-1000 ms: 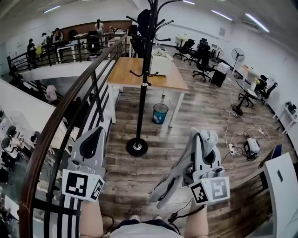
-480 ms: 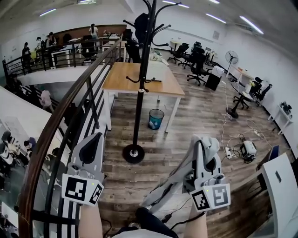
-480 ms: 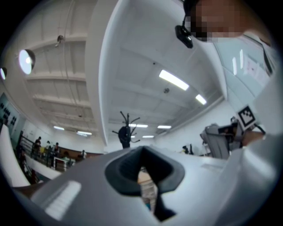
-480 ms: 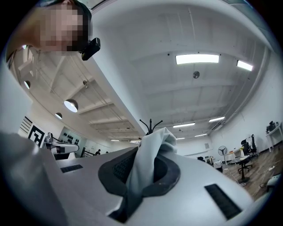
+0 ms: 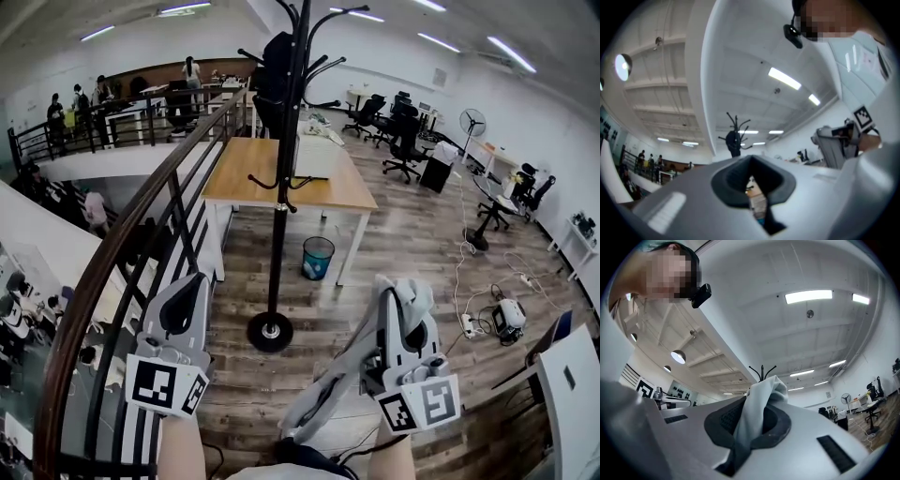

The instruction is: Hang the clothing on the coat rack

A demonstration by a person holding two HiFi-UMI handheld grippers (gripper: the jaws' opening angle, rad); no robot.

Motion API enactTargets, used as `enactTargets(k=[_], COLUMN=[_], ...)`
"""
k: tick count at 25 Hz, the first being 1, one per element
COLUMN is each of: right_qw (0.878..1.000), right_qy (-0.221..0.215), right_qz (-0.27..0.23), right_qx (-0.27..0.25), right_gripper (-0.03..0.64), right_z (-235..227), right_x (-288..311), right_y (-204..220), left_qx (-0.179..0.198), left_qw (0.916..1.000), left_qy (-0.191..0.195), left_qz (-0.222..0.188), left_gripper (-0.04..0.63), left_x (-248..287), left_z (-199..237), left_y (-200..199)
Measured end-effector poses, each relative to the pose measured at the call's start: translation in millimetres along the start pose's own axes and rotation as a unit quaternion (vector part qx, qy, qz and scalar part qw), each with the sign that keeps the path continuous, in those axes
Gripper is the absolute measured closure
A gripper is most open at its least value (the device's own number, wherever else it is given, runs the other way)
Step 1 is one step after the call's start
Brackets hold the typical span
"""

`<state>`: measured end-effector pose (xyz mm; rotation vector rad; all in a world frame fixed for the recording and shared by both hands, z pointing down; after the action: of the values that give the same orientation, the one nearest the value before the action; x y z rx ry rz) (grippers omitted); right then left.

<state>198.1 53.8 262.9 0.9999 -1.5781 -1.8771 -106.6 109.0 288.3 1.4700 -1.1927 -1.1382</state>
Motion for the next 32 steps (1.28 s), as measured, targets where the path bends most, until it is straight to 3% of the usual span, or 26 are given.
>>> enactTargets(k=[17, 26, 32], right_qw=[0.998, 0.999, 0.999], right_qy=[-0.052, -0.052, -0.043], right_qz=[-0.022, -0.013, -0.013], right_qx=[-0.008, 0.003, 0.005], right_gripper=[0.612, 0.612, 0.612], right_z=[-87.4, -114.8, -119.3], right_x=[115.3, 155.4, 184.7], right_y=[11.9, 26.5, 33.0], left_qx=[0.027, 0.023, 0.02], left_qw=[0.9993, 0.9986, 0.999], left_qy=[-0.025, -0.046, -0.038], left_qz=[-0.012, 0.008, 0.013], left_gripper=[0.588, 0.588, 0.589], left_x=[132.3, 162.2, 188.0], left_z=[0.8, 15.8, 37.2], left_y=[1.7, 20.4, 30.5])
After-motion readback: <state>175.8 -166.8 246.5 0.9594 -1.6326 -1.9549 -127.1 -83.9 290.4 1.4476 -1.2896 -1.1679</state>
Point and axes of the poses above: the fingertips, and each gripper's own axes: x forward along the fingers, z to its left, y out of its underside, the point moved 7 cm from there along -x, backward along the fingers, and after that the axes turned 12 degrees about z, right-handed, at the moved point
